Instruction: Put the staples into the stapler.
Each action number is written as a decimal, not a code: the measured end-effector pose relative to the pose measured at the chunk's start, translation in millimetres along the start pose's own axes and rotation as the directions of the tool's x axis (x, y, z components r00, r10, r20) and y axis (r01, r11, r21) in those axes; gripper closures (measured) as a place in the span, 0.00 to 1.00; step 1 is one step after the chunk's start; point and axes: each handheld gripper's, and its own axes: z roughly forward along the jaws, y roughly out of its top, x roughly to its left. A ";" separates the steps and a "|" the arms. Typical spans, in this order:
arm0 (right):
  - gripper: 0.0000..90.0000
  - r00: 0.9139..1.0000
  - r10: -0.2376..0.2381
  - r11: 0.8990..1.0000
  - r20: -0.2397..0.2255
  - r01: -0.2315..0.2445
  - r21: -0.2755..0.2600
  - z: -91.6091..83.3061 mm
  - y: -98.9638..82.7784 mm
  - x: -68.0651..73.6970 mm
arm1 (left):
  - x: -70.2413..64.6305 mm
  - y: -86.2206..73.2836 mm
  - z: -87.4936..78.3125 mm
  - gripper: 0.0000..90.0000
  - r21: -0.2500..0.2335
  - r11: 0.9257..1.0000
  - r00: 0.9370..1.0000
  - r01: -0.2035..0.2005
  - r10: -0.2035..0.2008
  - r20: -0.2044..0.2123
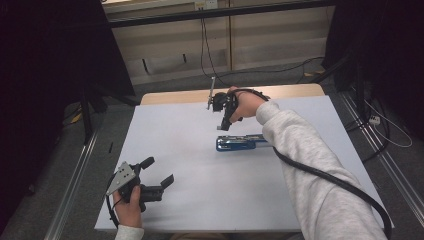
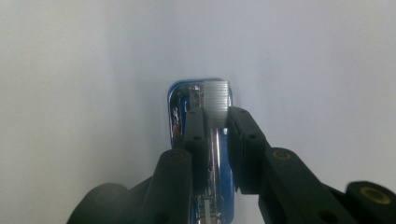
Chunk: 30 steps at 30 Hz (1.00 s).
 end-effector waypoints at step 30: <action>0.87 0.998 0.041 0.999 -0.037 -0.042 -0.031 17.3 -16.8 -0.1 | -0.9 -0.4 1.9 0.02 0.008 1.000 1.000 0.000 0.000 0.004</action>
